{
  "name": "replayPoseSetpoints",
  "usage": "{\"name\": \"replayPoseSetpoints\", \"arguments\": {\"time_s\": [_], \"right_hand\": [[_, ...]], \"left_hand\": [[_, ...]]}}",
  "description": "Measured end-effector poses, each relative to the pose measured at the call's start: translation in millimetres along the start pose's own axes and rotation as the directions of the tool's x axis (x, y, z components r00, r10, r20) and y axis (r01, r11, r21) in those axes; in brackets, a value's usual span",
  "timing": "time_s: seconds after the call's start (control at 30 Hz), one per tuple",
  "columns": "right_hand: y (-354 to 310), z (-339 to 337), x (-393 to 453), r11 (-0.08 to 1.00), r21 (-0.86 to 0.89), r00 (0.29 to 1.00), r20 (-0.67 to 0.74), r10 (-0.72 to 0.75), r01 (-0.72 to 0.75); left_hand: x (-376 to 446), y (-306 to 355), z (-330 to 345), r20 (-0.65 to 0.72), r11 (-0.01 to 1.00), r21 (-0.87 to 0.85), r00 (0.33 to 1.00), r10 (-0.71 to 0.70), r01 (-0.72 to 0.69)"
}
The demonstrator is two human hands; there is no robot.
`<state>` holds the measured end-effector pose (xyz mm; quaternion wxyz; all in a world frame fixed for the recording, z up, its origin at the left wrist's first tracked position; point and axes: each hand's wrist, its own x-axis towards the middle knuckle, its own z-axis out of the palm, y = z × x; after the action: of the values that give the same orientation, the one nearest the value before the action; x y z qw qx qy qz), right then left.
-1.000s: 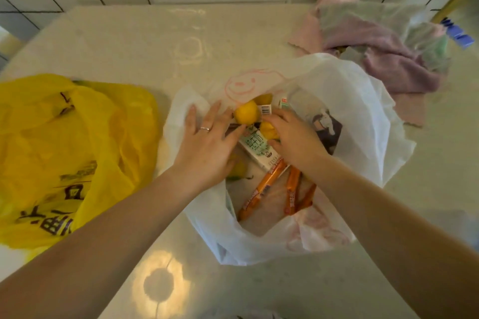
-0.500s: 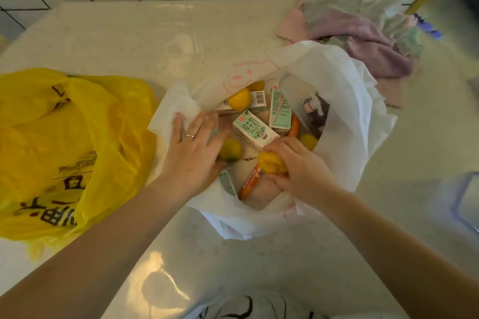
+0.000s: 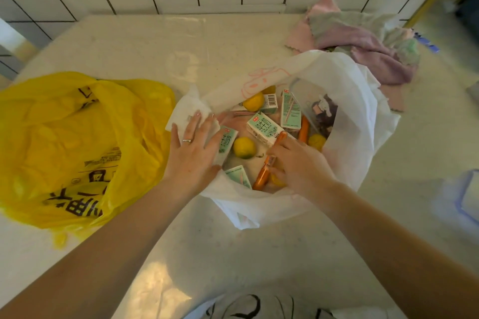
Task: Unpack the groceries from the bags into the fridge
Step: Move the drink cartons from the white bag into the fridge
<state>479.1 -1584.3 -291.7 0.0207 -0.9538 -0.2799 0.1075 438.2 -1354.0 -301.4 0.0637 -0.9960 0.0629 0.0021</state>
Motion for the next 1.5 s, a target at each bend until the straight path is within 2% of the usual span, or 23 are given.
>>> {"name": "replayPoseSetpoints", "arguments": {"time_s": [0.1, 0.2, 0.3, 0.4, 0.53, 0.67, 0.83, 0.93, 1.0, 1.07, 1.17, 1.3, 1.5], "right_hand": [[-16, -16, 22, 0.993, 0.117, 0.998, -0.055, -0.009, 0.016], [-32, -16, 54, 0.961, 0.274, 0.999, -0.033, -0.037, 0.045], [-41, -3, 83, 0.944, 0.329, 0.999, 0.035, -0.022, 0.009], [-45, 6, 97, 0.951, 0.310, 0.992, 0.124, -0.037, -0.003], [-46, 2, 107, 0.967, 0.167, 0.945, 0.235, -0.228, 0.192], [-48, -3, 126, 0.954, -0.019, 0.911, 0.300, -0.281, 0.300], [-49, -4, 134, 0.930, -0.050, 0.901, 0.271, -0.338, 0.364], [-47, -7, 131, 0.920, -0.090, 0.898, 0.273, -0.345, 0.381], [-47, -10, 130, 0.911, -0.115, 0.896, 0.267, -0.355, 0.395], [-45, -13, 128, 0.886, -0.165, 0.885, 0.263, -0.383, 0.433], [-43, -15, 124, 0.854, -0.211, 0.872, 0.241, -0.425, 0.475], [-38, -16, 110, 0.875, -0.225, 0.899, 0.202, -0.387, 0.428], [-33, -37, 92, 0.941, -0.053, 0.936, 0.133, -0.325, 0.335]], "left_hand": [[-4, -8, 4, -0.011, 1.000, -0.027, 1.000, -0.014, 0.014], [-5, -15, 6, -0.035, 0.999, -0.046, 0.999, -0.015, 0.013], [-1, -19, 6, -0.062, 0.996, -0.081, 0.997, -0.051, 0.046], [1, -27, 9, -0.055, 0.988, -0.130, 0.994, -0.093, 0.085], [-2, -45, 21, 0.056, 0.971, -0.139, 0.981, -0.187, 0.193], [-8, -56, 33, 0.211, 0.961, -0.084, 0.947, -0.242, 0.264], [-16, -54, 40, 0.170, 0.946, -0.163, 0.953, -0.252, 0.280], [-14, -52, 41, 0.050, 0.914, -0.285, 0.957, -0.286, 0.288], [-11, -53, 38, -0.050, 0.931, -0.299, 0.971, -0.233, 0.208], [-5, -54, 33, -0.129, 0.960, -0.276, 0.987, -0.091, 0.052], [15, -57, 24, -0.150, 0.939, -0.313, 0.984, 0.101, -0.144], [38, -56, 21, -0.003, 0.905, -0.408, 0.992, 0.127, -0.117], [46, -66, 27, 0.161, 0.957, -0.288, 0.984, 0.080, -0.030]]}}
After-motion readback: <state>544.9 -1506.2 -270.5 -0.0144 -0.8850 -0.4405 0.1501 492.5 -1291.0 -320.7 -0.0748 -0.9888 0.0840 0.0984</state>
